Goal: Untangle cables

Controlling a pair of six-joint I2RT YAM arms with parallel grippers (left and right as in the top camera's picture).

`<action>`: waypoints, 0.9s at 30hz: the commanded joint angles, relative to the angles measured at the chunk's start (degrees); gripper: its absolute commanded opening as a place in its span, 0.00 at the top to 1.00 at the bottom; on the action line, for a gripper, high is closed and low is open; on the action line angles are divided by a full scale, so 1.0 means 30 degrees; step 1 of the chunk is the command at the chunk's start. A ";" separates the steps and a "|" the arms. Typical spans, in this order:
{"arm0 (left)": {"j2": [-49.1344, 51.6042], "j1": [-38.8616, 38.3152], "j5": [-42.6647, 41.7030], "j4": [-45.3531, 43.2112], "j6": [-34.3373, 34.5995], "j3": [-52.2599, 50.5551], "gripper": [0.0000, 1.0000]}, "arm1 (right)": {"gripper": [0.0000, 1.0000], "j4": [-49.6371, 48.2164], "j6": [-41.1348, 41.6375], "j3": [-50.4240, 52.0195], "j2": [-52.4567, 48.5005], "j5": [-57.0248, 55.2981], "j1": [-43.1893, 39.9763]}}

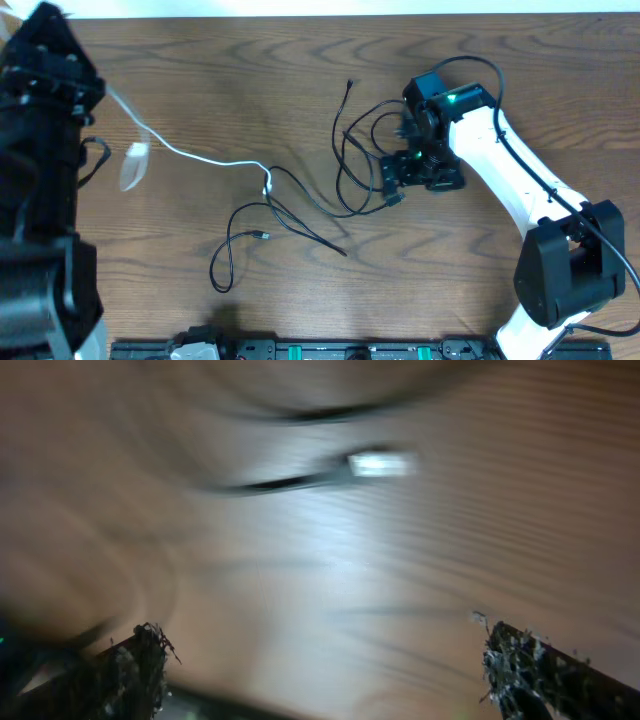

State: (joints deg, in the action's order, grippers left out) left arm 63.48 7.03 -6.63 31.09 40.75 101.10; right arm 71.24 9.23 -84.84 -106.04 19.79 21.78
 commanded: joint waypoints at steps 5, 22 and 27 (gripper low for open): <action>0.1020 0.0095 -0.2499 0.0437 0.0525 0.0291 0.93 | 0.01 -0.1064 -0.8123 0.0087 -0.0015 1.3107 0.1974; 0.0772 0.0095 -0.3228 0.1668 0.0525 0.0291 0.93 | 0.21 -1.0047 -0.1246 0.0087 -0.0015 0.7883 0.6397; 0.0787 0.0095 -0.3220 0.2149 0.0437 0.0291 0.92 | 0.22 -1.0040 0.1377 -0.0095 0.0015 0.4466 0.6397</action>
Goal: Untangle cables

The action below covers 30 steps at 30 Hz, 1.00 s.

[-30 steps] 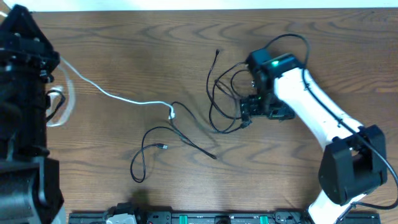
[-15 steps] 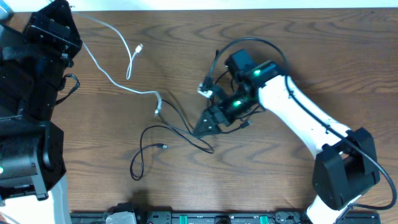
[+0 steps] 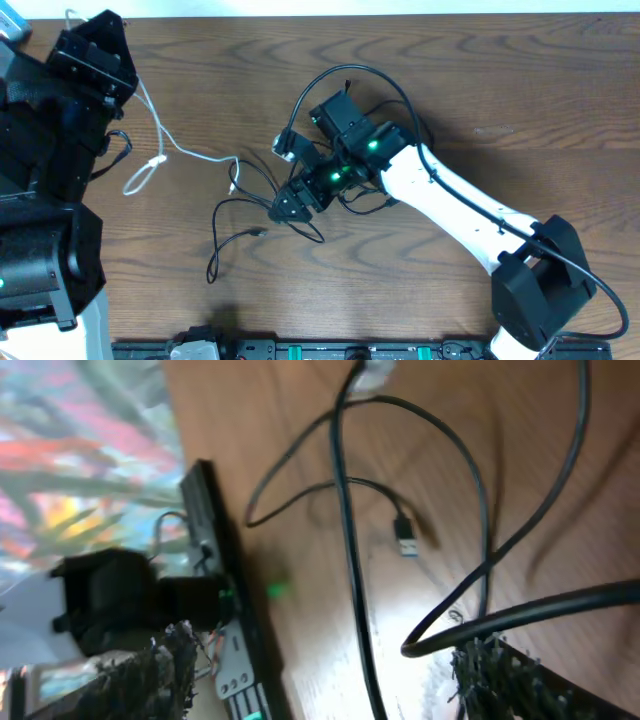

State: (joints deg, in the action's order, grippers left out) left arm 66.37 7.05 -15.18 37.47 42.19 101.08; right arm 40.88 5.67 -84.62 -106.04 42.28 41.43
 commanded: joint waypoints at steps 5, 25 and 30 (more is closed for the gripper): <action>-0.0189 0.0087 -0.0372 0.0153 -0.0036 0.0299 0.92 | 0.22 0.2142 0.7854 -0.0488 0.0189 -0.9333 -0.0882; -0.0066 0.0087 -0.0233 0.0794 -0.0095 0.0299 0.92 | 0.01 0.0663 -0.1479 -0.1064 0.3220 -0.6630 0.1552; -0.0073 0.0087 -0.0233 0.0809 -0.0095 0.0299 0.93 | 0.19 0.0634 -0.1836 -0.1064 0.1472 -0.8495 0.2667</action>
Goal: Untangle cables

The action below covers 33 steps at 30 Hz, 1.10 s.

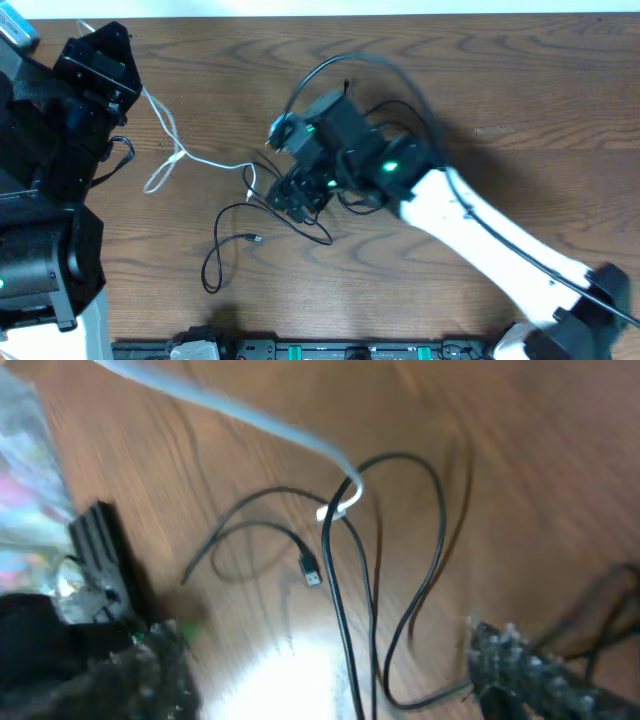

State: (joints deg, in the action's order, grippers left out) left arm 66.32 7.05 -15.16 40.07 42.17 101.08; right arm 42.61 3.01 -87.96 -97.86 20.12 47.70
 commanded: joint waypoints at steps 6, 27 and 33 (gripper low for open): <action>-0.0036 0.0087 -0.0240 0.0073 -0.0087 0.0299 0.93 | 0.25 -0.0219 -0.0466 0.0051 -0.2761 -0.1013 0.0874; -0.0036 0.0087 -0.0240 0.0058 0.0204 0.0299 0.93 | 0.99 -0.2084 0.1413 0.0015 -0.1858 -0.0029 0.3657; -0.0029 0.0087 -0.0787 0.0058 0.0561 0.0299 0.93 | 0.99 -0.2718 0.1953 -0.0051 -0.1814 -0.0022 0.3701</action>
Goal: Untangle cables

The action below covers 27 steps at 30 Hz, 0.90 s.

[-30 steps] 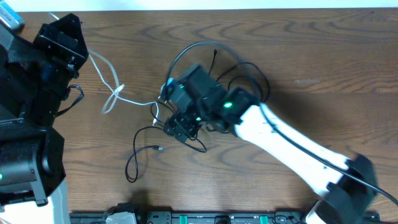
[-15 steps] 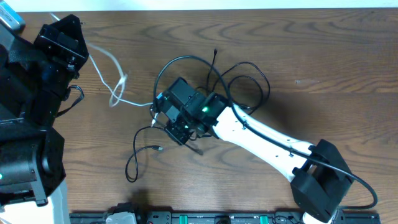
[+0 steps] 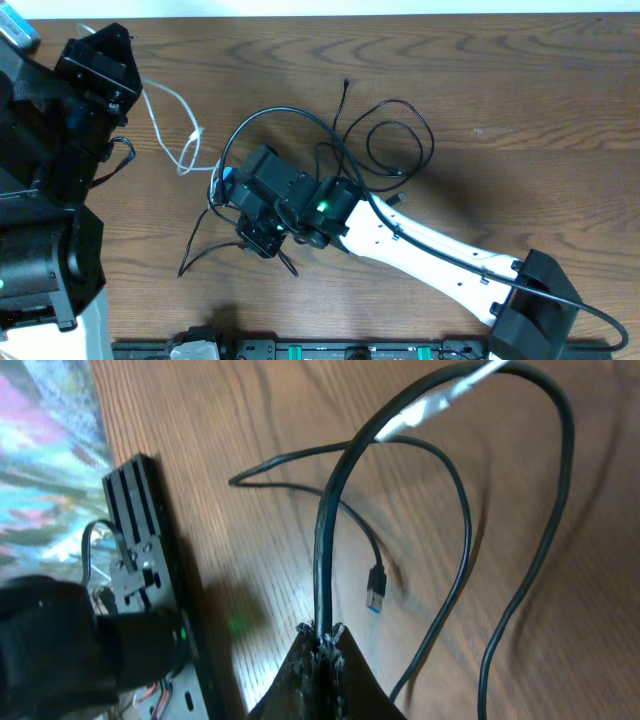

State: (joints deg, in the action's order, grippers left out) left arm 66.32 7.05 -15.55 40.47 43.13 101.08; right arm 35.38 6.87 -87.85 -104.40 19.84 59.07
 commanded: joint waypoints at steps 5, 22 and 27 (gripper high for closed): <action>-0.0036 0.0087 -0.0670 -0.0058 0.0226 0.0299 0.92 | 0.99 -0.1603 0.2463 -0.0226 0.0874 0.0007 -0.0437; -0.0036 0.0095 -0.0648 -0.0051 0.0364 0.0299 0.93 | 0.99 0.3096 0.4656 -0.0182 0.0233 -0.7475 -0.0539; -0.0036 0.0095 -0.0641 -0.0015 0.0364 0.0299 0.93 | 0.99 0.8080 1.0426 -0.0182 0.0889 -1.4826 -0.1953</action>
State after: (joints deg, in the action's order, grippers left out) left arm 66.32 7.05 -16.64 40.53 43.77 101.08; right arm 55.59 24.45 -87.94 -103.39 -5.63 56.27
